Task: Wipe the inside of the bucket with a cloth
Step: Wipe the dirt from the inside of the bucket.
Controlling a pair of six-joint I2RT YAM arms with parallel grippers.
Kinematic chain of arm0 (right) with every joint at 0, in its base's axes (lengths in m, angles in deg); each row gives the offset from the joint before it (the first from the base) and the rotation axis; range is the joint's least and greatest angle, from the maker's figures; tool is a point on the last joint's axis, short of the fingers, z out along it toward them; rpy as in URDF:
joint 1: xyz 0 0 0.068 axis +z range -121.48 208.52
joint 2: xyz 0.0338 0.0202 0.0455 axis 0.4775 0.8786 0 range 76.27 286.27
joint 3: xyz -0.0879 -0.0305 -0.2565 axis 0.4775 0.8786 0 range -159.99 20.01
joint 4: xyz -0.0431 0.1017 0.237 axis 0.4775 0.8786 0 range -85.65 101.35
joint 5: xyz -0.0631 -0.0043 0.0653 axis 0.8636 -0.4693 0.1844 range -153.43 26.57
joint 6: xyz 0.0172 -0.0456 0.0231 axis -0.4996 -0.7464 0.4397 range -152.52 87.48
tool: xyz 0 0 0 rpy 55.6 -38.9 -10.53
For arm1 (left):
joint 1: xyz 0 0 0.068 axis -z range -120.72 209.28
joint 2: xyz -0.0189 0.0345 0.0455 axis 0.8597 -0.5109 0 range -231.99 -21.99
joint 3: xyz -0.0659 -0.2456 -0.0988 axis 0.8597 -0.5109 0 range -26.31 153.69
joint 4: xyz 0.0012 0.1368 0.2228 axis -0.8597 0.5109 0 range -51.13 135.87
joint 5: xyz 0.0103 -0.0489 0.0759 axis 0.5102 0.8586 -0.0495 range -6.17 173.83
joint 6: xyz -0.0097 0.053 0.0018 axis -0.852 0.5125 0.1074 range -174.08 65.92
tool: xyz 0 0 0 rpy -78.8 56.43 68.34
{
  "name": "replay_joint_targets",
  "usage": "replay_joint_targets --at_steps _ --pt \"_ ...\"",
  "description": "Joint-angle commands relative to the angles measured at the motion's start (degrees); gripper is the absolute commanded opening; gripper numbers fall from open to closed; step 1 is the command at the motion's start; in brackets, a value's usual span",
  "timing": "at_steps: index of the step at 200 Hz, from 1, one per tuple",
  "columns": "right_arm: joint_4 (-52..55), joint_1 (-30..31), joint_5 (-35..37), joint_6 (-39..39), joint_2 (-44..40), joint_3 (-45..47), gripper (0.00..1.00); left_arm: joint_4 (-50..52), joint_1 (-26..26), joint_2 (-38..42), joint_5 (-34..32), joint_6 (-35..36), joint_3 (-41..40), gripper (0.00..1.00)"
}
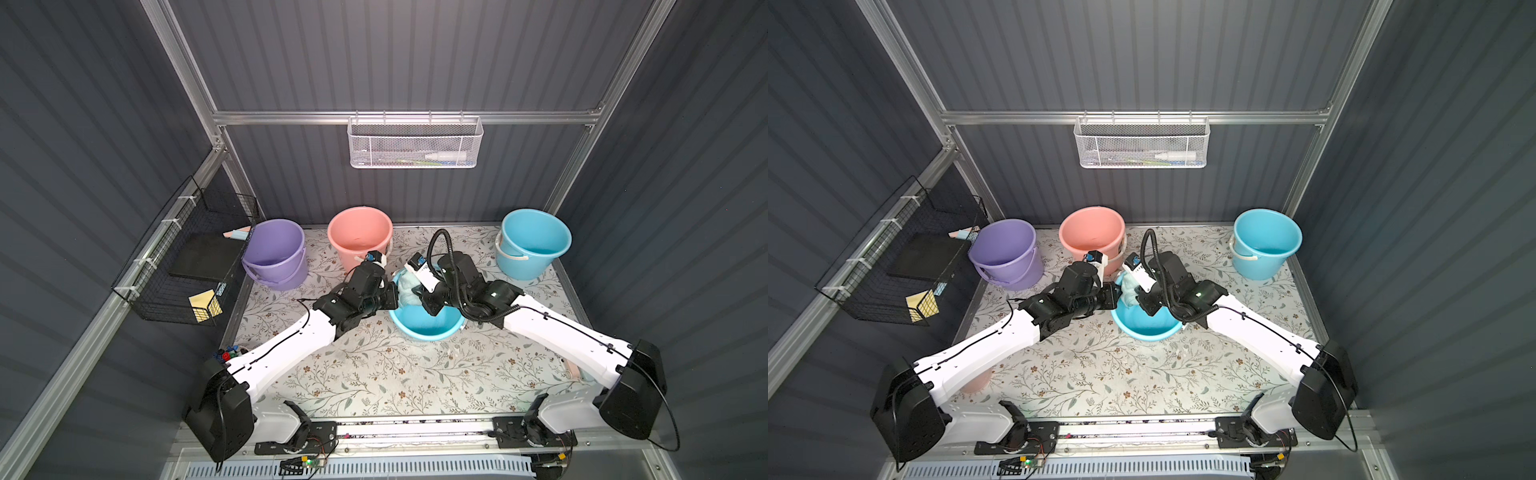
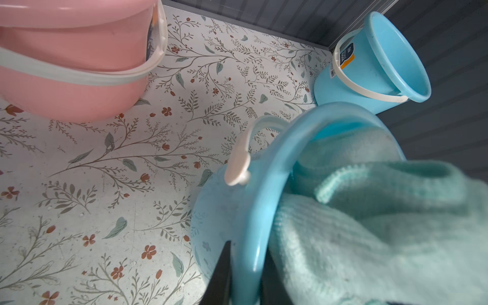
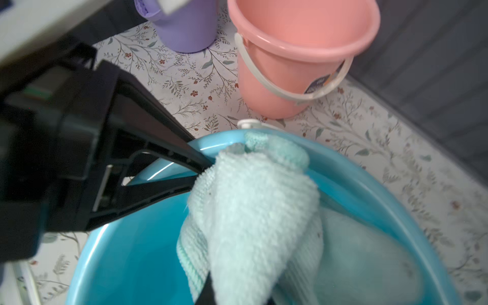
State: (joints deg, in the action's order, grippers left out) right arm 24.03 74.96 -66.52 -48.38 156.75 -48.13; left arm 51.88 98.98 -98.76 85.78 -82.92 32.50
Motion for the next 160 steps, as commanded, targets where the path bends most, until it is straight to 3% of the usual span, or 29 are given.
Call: replay_joint_targets --at_steps 1,44,96,127,160 --pt "-3.69 0.06 4.31 -15.85 -0.73 -0.42 0.0 -2.18 0.16 1.58 0.94 0.01 0.64 0.0" --pt "11.23 -0.03 16.65 -21.29 1.52 -7.01 0.0 -2.19 0.15 1.45 0.85 -0.01 0.8 0.0" --pt "29.32 -0.02 22.44 -25.36 0.21 -7.04 0.0 -2.16 0.2 1.45 0.63 0.1 0.69 0.0" --pt "39.39 -0.02 20.84 -22.54 -0.75 -7.1 0.0 -2.21 0.2 1.44 0.43 0.08 0.53 0.0" --pt "48.24 0.05 10.25 -17.31 -1.61 -8.33 0.0 -2.1 0.2 1.41 0.42 0.09 0.72 0.0"
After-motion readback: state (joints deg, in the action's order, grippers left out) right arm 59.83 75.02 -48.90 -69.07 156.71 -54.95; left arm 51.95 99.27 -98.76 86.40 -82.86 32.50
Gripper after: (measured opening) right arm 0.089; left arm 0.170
